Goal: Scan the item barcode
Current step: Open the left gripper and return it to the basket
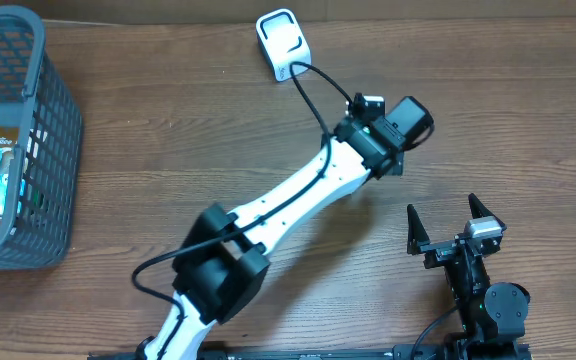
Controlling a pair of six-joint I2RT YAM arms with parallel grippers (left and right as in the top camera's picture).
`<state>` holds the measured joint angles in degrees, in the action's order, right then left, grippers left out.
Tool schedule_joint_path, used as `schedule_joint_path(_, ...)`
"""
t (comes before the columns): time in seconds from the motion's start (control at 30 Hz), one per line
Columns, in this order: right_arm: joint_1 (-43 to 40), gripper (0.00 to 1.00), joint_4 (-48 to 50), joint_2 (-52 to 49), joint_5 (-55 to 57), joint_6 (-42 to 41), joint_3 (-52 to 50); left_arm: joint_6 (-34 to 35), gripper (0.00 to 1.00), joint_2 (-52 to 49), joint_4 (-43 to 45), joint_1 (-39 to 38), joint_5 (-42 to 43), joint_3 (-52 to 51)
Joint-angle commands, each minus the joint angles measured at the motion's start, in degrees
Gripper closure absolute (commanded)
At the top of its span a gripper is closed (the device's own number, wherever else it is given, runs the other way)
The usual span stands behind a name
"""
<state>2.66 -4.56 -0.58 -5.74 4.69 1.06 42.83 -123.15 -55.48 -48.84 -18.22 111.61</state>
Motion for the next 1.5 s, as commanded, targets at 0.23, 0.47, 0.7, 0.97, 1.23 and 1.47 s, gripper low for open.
schedule_joint_path(0.23, -0.11, 0.00, 0.20, 0.42, 0.13, -0.13, -0.61, -10.58, 0.00, 26.08, -2.75, 17.38, -0.35, 3.10)
schedule_joint_path(0.47, -0.11, 0.00, 0.20, 0.42, 0.11, -0.13, -0.61, -10.49, 0.00, 38.42, -13.33, 38.82, -0.35, 3.10)
schedule_joint_path(0.7, -0.11, 0.00, 0.20, 0.42, 0.11, -0.13, -0.61, -10.49, 0.00, 42.07, -21.31, 64.48, -0.15, 2.93)
schedule_joint_path(0.97, -0.11, 0.00, 0.20, 0.42, 0.13, -0.13, -0.61, -9.05, 0.00, 36.52, -24.28, 84.26, 3.56, 2.86)
schedule_joint_path(1.23, -0.11, 0.00, 0.20, 0.42, 0.11, -0.13, -0.61, -15.10, 0.00, 25.16, -24.92, 92.41, 16.15, 2.86)
schedule_joint_path(1.47, -0.11, 0.00, 0.20, 0.42, 0.11, -0.13, -0.61, -18.78, 0.00, 17.86, -27.93, 92.43, 17.86, 2.86)
